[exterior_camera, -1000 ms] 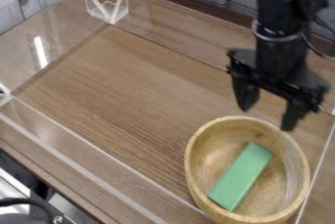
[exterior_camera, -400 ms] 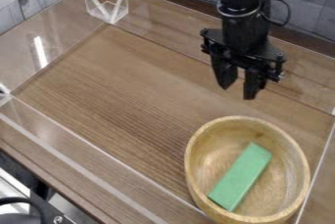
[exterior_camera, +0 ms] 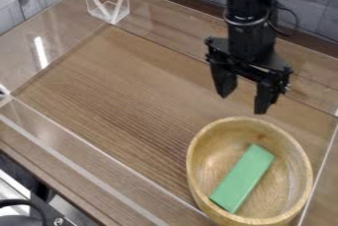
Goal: Put green object into wooden bowl
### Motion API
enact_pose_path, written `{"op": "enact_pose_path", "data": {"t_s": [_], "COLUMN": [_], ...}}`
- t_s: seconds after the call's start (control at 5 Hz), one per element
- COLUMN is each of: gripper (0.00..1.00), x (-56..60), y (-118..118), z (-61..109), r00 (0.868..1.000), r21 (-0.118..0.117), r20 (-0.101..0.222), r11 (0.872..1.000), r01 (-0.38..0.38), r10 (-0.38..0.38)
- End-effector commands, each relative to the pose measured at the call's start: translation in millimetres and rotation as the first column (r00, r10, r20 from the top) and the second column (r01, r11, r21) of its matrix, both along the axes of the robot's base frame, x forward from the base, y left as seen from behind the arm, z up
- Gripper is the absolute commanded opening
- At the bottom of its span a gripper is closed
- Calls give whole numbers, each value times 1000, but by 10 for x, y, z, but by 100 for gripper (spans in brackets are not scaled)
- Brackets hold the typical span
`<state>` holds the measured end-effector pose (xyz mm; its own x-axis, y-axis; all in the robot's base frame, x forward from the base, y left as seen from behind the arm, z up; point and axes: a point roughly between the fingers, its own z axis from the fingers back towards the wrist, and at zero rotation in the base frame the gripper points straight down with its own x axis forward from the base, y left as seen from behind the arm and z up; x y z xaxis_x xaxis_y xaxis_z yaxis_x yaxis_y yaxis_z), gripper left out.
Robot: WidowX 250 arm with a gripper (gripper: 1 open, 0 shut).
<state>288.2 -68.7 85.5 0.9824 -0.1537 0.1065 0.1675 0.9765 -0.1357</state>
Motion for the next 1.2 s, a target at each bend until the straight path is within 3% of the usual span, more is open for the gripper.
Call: {"op": "enact_pose_path", "data": {"t_s": [0.0,0.2,0.6,1.0], "gripper": [100,100,100,100], "x": [14,-36,-160,-163], "y": [69,143,-56,-158], "z": [297,372,292,355], "r00": [996,992,995,996], "r21": [-7,-13,-2,-7], "r20": [69,71,61,73], "r11": [998,994,997,999], "r01": [-59,-108,-82,-47], "r10": [59,109,82,47]}}
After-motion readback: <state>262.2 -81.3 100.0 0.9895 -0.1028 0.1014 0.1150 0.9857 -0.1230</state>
